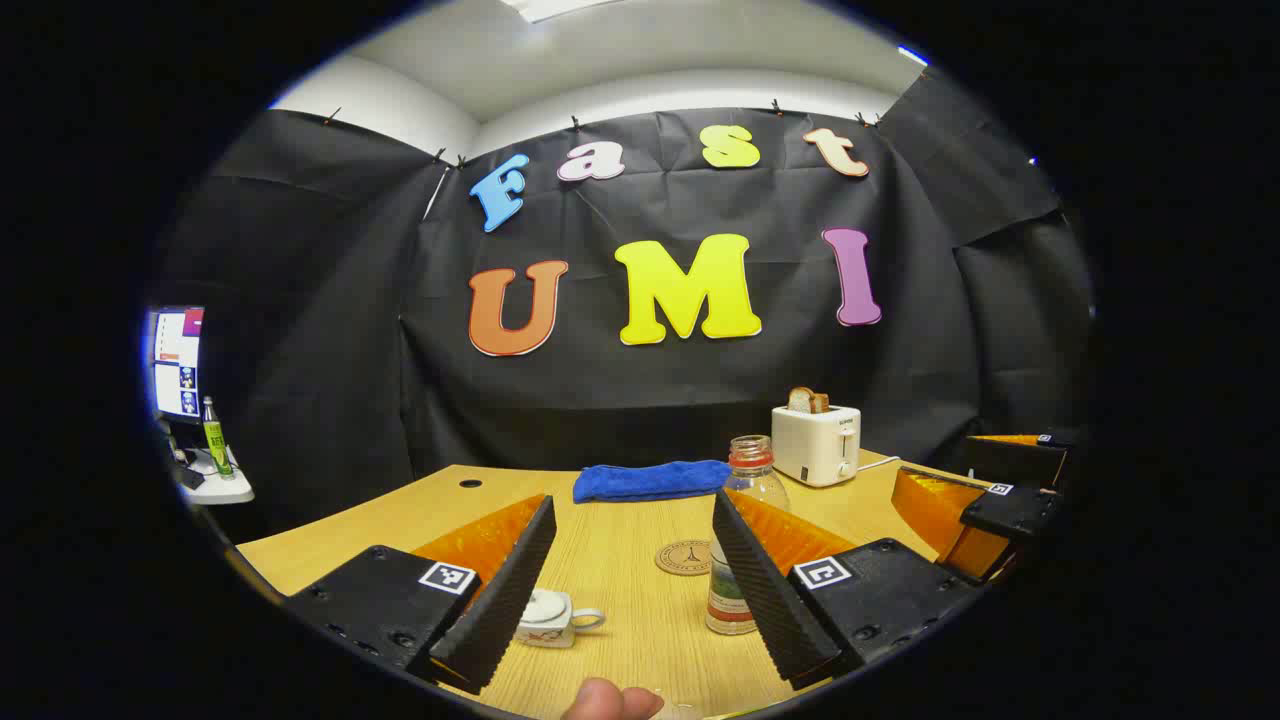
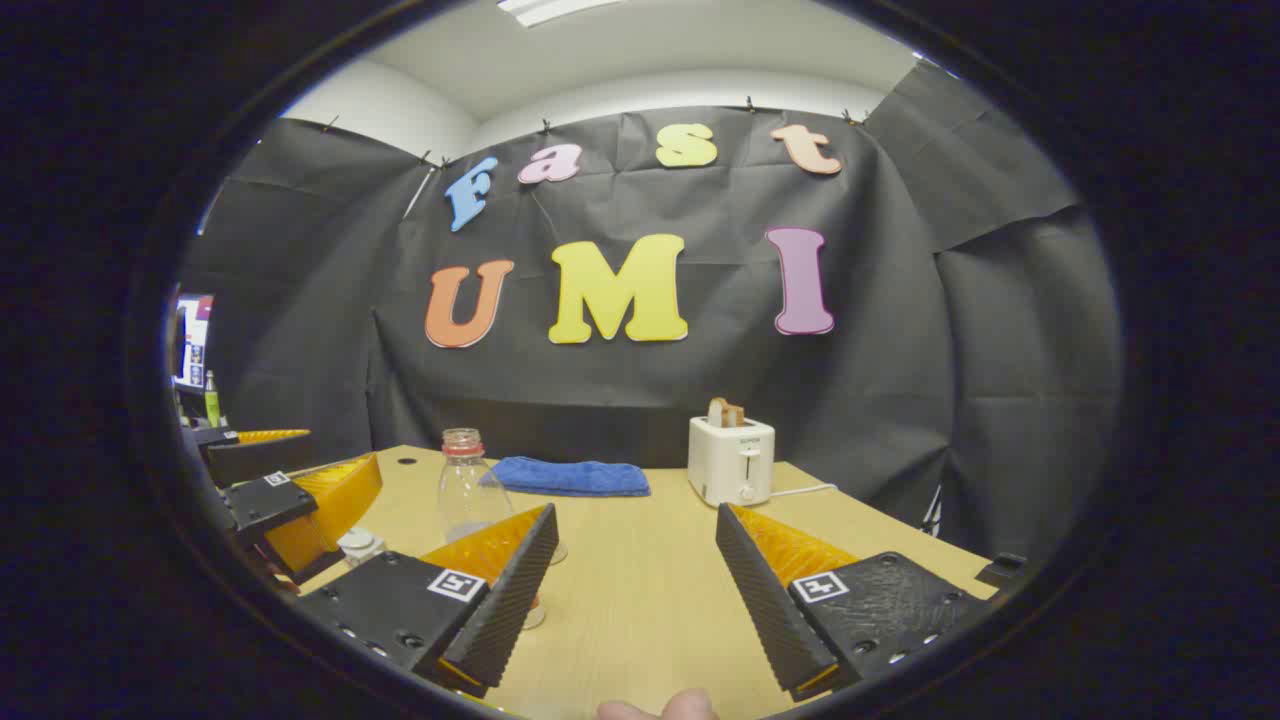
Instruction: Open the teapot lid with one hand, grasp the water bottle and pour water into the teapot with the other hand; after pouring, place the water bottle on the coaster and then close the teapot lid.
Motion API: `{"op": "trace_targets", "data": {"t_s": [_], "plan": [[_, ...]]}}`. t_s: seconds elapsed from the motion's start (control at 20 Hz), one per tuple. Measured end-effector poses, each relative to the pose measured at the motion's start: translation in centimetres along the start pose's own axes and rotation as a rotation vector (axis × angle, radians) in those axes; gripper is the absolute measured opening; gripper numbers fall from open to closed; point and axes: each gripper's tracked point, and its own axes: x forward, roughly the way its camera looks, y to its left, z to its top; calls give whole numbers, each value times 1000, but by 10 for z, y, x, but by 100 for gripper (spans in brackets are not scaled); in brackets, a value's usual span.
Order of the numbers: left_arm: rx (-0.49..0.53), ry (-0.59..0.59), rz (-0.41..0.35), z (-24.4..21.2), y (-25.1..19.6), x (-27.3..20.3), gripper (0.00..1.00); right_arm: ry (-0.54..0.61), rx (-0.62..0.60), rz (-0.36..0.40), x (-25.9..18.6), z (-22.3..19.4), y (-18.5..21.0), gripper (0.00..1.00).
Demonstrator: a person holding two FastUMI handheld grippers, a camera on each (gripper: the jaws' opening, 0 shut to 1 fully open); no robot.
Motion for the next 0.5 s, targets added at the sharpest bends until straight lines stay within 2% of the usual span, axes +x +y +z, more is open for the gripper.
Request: {"op": "trace_targets", "data": {"t_s": [0.25,0.5], "plan": [[8,-5,21,2,8,0,99,-15,-13,-31,-2,7,-3,95],[8,-3,29,3,12,-2,99,-21,-18,-26,-2,10,1,95]]}}
